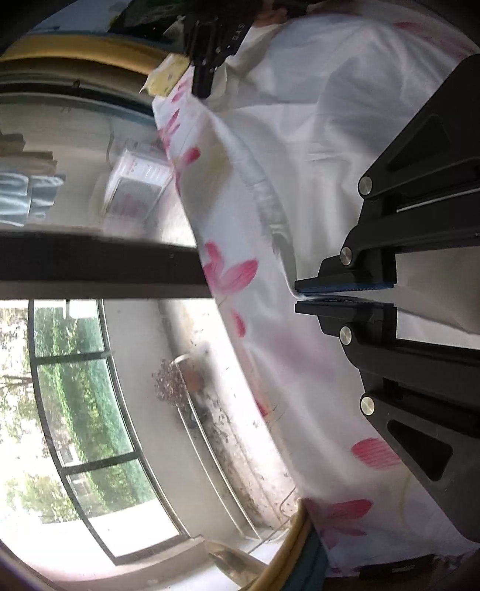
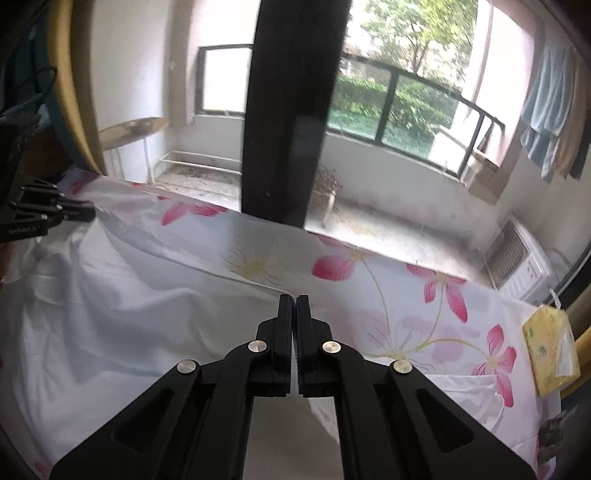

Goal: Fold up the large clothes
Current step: 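Open both grippers to release the hem onto the bundle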

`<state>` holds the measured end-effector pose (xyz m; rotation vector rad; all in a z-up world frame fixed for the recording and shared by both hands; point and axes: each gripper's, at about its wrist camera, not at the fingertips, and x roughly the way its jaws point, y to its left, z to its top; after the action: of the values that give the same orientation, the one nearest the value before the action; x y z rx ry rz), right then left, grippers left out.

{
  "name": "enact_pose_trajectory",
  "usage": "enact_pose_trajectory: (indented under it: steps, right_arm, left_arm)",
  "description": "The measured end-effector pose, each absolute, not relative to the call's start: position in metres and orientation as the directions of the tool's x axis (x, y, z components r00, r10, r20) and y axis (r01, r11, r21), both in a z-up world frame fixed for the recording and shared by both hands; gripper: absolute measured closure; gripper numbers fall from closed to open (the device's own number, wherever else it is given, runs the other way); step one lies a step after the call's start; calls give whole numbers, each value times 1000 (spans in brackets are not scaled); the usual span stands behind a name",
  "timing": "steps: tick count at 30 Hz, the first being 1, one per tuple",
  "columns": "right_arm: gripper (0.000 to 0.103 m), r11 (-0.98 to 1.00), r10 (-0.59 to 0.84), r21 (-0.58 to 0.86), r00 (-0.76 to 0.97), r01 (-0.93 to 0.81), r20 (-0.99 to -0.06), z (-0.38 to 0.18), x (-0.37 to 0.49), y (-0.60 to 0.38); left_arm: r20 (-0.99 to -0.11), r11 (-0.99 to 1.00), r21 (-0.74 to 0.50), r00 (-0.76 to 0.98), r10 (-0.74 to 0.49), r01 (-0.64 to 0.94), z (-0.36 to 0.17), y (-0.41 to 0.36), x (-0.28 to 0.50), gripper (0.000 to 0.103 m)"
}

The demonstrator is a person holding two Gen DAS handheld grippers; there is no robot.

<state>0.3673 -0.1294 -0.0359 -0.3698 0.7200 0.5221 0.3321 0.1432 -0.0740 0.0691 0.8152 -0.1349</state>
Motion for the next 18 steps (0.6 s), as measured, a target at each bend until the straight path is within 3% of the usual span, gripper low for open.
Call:
enact_pose_trajectory:
  steps: [7,9,10,11,12,18]
  right_arm:
    - [97,841,268,-157,651,-517,-710,-38,378,-135]
    - [79,844,255,-170,658,-509,-709,-37,377,-137]
    - [71,847,245,-177,663,-502,-707,-36,377,-138]
    - [56,850,238,-183,670,-493,-703,-33,375,-141]
    - [47,855,234,-187,681,-484,-694,-30,373,-144]
    - [46,883,194,-198,714,-426,-673,-15,360,-173]
  left_arm:
    - [-746,998,-13,664,-48,58,-77,168,338,97]
    - [-733,1000,-13,680,-13,5,-72,178,334,85]
    - [-722,1000,-13,692,5,-22,-69,183,330,67]
    - [-712,999,-15,702,21,-45,-64,188,326,56]
    - [-705,998,-19,708,34,-67,-60,193,320,55]
    - [-706,993,-35,706,55,-112,-52,206,273,55]
